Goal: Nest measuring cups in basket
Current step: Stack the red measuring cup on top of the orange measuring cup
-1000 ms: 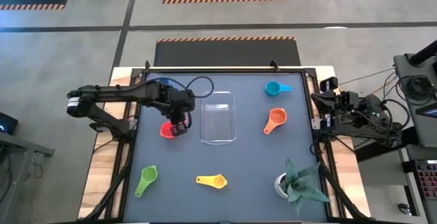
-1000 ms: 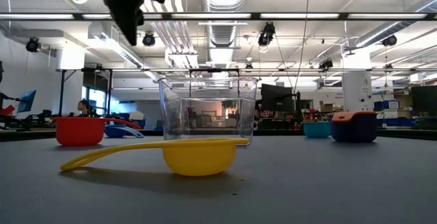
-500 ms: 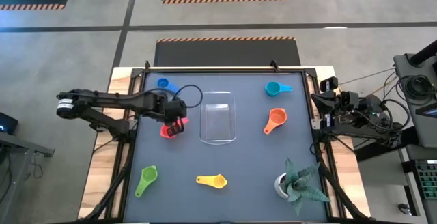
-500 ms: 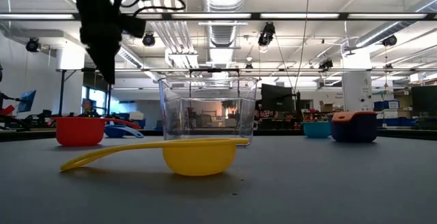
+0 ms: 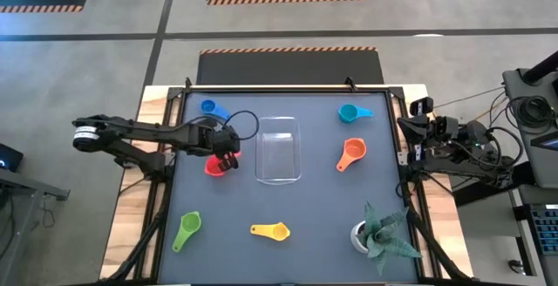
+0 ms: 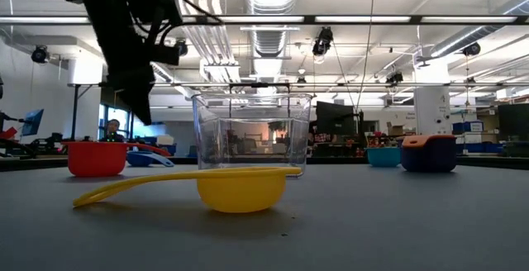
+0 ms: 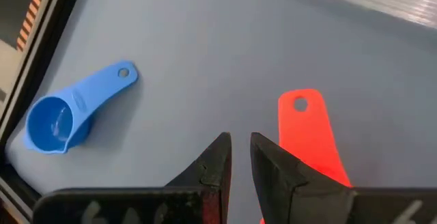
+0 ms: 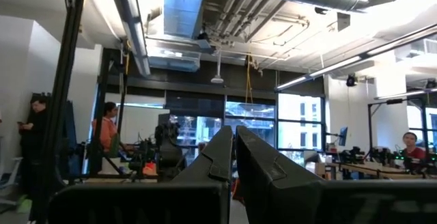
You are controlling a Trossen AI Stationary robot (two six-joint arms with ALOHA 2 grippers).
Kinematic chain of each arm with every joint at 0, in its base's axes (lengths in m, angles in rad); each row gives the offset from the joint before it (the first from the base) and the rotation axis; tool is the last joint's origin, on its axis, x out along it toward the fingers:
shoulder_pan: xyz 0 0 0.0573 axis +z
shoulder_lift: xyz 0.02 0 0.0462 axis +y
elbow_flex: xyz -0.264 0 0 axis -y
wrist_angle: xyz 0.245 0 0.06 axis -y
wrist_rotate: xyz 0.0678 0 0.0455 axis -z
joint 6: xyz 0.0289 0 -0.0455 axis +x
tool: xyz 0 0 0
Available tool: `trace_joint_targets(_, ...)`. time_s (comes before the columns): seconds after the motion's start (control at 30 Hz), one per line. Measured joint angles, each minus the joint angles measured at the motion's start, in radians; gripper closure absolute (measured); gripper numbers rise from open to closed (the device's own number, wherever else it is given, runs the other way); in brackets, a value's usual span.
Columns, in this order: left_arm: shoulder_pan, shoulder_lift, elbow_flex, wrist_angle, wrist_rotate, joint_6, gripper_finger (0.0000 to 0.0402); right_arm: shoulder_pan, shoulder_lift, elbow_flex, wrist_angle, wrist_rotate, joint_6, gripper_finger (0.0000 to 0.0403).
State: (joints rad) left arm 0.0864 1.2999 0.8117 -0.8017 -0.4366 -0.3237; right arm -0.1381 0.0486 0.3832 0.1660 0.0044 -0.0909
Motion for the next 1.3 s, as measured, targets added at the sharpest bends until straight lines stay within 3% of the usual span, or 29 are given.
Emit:
trace_joint_targets(0.37, 0.015, 0.003, -0.131, 0.2, 0.024, 0.0, 0.0364, 0.0, 0.0, 0.0, 0.004, 0.0, -0.001, 0.0394)
trace_joint_targets(0.87, 0.015, 0.003, -0.171, 0.234, 0.07, -0.002, 0.0364, 0.0, 0.0, 0.0, 0.005, 0.0, 0.001, 0.0394)
trace_joint_targets(1.07, 0.015, 0.003, -0.172, 0.275, 0.182, 0.038, 0.0364, 0.0, 0.0, 0.0, 0.005, 0.0, 0.001, 0.0394)
trace_joint_targets(1.3, 0.009, 0.003, -0.172, 0.281, 0.448, 0.056, 0.0364, 0.0, 0.0, 0.0, 0.006, -0.001, 0.001, 0.0394)
